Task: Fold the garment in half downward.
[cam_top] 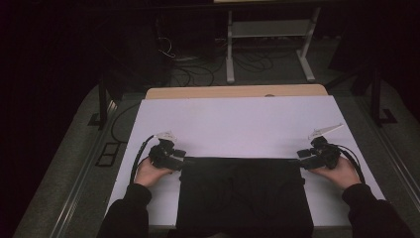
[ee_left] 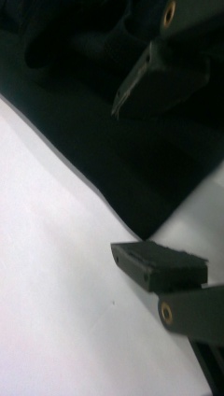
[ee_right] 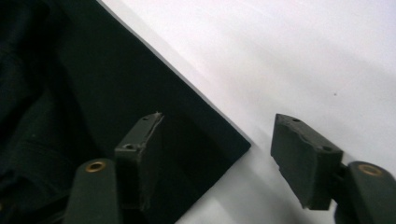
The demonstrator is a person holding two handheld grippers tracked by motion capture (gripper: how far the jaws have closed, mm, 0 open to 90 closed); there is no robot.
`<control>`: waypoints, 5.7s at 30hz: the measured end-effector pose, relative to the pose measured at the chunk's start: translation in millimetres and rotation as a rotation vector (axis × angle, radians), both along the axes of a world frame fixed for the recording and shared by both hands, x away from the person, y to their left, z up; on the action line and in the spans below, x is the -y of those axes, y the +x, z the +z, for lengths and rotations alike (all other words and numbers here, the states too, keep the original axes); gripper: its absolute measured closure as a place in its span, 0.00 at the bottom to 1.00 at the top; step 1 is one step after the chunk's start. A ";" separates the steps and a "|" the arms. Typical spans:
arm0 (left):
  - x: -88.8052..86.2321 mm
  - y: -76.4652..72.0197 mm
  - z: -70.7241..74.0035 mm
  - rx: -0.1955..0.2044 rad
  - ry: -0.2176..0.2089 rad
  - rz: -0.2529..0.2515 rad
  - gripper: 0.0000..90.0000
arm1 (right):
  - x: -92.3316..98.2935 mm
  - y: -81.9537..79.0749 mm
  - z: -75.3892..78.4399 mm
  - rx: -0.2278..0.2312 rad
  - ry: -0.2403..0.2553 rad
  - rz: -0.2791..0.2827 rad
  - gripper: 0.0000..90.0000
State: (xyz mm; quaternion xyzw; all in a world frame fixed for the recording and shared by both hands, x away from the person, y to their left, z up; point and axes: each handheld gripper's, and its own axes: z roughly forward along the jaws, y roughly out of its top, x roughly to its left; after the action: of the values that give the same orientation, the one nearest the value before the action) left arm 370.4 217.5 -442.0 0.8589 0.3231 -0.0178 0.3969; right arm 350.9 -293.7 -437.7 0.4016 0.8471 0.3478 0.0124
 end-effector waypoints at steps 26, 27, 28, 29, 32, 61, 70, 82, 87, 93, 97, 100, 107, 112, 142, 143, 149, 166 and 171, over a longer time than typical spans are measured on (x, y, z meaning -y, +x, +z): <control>8.0 -5.8 3.5 0.049 0.107 -0.038 0.94 | -6.8 -2.1 -3.7 -0.040 -0.033 0.023 0.91; 8.1 -5.7 4.4 0.049 0.110 -0.037 0.94 | -7.6 -2.7 -3.3 -0.038 -0.034 0.022 0.92; 8.1 -5.7 4.4 0.049 0.110 -0.037 0.94 | -8.2 -3.2 -2.7 -0.033 -0.039 0.024 0.92; 7.6 -6.0 5.4 0.043 0.102 -0.030 0.94 | -9.3 -4.5 -1.6 -0.028 -0.045 0.030 0.93; 7.2 -7.1 7.9 0.051 0.104 -0.026 0.94 | -10.8 -6.6 -0.4 -0.018 -0.054 0.043 0.93; 15.4 0.5 42.8 0.197 0.198 0.022 0.95 | -6.6 4.3 34.8 0.111 -0.082 -0.070 0.95; 17.9 15.6 50.2 0.191 0.216 0.044 0.95 | -2.1 15.6 43.6 0.130 -0.082 -0.091 0.95; 21.6 33.6 61.2 0.181 0.237 0.057 0.95 | -0.8 31.6 55.8 0.149 -0.077 -0.105 0.95; 21.4 38.8 63.6 0.173 0.244 0.058 0.95 | -0.3 37.7 54.9 0.146 -0.099 -0.109 0.95; 24.0 47.6 72.6 0.184 0.261 0.057 0.95 | -1.6 46.1 56.4 0.152 -0.109 -0.120 0.95; 27.4 56.1 79.9 0.191 0.281 0.056 0.95 | -1.2 52.4 60.1 0.157 -0.115 -0.133 0.95; 26.1 62.0 84.6 0.194 0.272 0.076 0.95 | -0.1 56.4 62.4 0.173 -0.118 -0.147 0.95; 29.4 72.8 90.8 0.202 0.282 0.090 0.95 | 2.9 66.3 63.4 0.179 -0.108 -0.185 0.95; 30.6 84.7 83.4 0.194 0.269 0.120 0.95 | 2.7 71.5 62.7 0.189 -0.102 -0.208 0.95; 31.9 120.5 77.0 0.216 0.273 0.166 0.95 | -6.4 104.2 66.2 0.230 -0.127 -0.268 0.95; 32.7 122.5 75.7 0.214 0.275 0.168 0.95 | -6.5 105.4 64.8 0.228 -0.126 -0.271 0.95; 34.9 129.9 70.9 0.210 0.275 0.177 0.94 | -6.2 111.8 57.8 0.210 -0.128 -0.278 0.95; 27.6 119.0 55.9 0.157 0.176 0.193 0.69 | 8.8 105.9 62.2 0.155 -0.011 -0.293 0.77; 24.6 113.0 56.7 0.161 0.122 0.189 0.54 | 7.1 103.6 59.8 0.160 0.006 -0.284 0.67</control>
State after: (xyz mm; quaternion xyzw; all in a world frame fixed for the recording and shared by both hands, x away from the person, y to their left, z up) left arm 483.3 192.8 -385.4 0.8458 0.3704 0.1082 0.3684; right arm 454.5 -300.8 -377.9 0.4884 0.7770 0.3760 0.1278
